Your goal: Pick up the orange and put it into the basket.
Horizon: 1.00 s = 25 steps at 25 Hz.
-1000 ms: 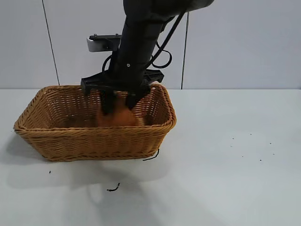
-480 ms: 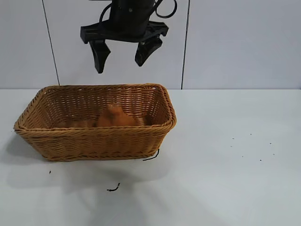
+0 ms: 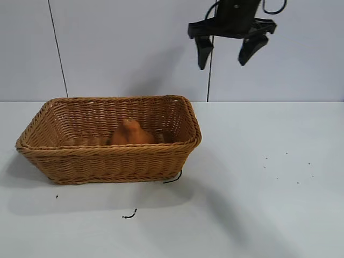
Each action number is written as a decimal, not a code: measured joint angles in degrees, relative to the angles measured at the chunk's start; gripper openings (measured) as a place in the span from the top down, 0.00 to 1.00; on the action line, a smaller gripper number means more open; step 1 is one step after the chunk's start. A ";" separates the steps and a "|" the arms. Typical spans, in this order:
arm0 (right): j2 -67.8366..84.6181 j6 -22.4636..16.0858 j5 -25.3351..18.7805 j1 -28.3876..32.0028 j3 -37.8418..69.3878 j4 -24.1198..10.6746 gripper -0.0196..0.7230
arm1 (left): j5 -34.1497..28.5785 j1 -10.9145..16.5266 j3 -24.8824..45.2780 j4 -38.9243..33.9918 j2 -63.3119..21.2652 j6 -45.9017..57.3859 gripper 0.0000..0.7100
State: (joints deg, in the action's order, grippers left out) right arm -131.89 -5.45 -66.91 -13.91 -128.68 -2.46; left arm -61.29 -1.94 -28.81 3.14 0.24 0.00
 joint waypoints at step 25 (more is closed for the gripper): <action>12.13 0.83 -2.39 12.05 24.28 -0.21 0.12 | 0.00 0.00 0.00 0.00 0.00 0.00 0.10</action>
State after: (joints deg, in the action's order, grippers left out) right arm -119.75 -4.63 -69.30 -1.86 -104.41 -2.66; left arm -61.29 -1.94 -28.81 3.14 0.24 0.00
